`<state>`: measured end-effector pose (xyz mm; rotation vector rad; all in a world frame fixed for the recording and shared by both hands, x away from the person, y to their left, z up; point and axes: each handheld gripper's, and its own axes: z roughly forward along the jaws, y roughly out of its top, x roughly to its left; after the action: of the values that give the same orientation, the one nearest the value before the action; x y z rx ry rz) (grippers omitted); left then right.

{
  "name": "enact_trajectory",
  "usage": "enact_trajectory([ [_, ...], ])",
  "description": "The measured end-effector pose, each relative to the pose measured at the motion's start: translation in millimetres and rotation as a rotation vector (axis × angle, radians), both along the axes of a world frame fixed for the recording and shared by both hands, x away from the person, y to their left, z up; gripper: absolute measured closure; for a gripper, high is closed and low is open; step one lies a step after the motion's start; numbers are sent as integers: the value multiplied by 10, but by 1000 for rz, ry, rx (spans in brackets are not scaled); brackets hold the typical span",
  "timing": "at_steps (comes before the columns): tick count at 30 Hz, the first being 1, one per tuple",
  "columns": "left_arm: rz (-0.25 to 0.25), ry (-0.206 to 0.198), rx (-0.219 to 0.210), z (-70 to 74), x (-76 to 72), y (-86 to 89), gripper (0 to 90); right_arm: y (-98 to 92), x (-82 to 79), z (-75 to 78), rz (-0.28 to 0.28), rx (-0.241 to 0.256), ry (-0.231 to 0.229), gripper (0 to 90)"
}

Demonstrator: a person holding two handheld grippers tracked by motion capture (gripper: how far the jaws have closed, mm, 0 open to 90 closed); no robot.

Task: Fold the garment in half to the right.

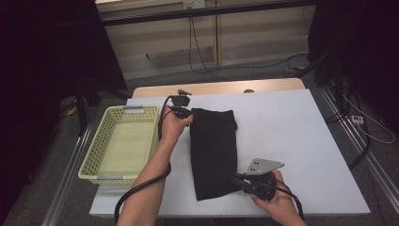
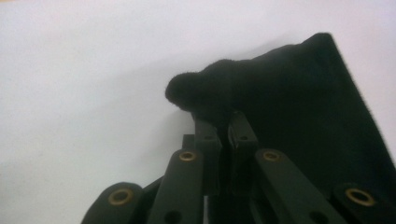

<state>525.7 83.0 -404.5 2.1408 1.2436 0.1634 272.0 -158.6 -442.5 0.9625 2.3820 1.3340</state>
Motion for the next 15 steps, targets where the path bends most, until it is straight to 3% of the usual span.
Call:
enact_trajectory([
  [5,19,1,-3,-174,15,29,835,-6,-1,-14,2,-3,3,837],
  [7,29,-12,0,-233,16,47,786,-8,0,-21,2,-3,7,838],
  [8,29,0,-4,-265,20,55,774,-10,1,-26,3,-5,7,838],
  [12,58,-14,3,-375,43,100,584,-13,3,-38,6,-9,12,837],
  [15,62,-12,-18,-417,57,113,536,-14,7,-39,6,-7,13,837],
])
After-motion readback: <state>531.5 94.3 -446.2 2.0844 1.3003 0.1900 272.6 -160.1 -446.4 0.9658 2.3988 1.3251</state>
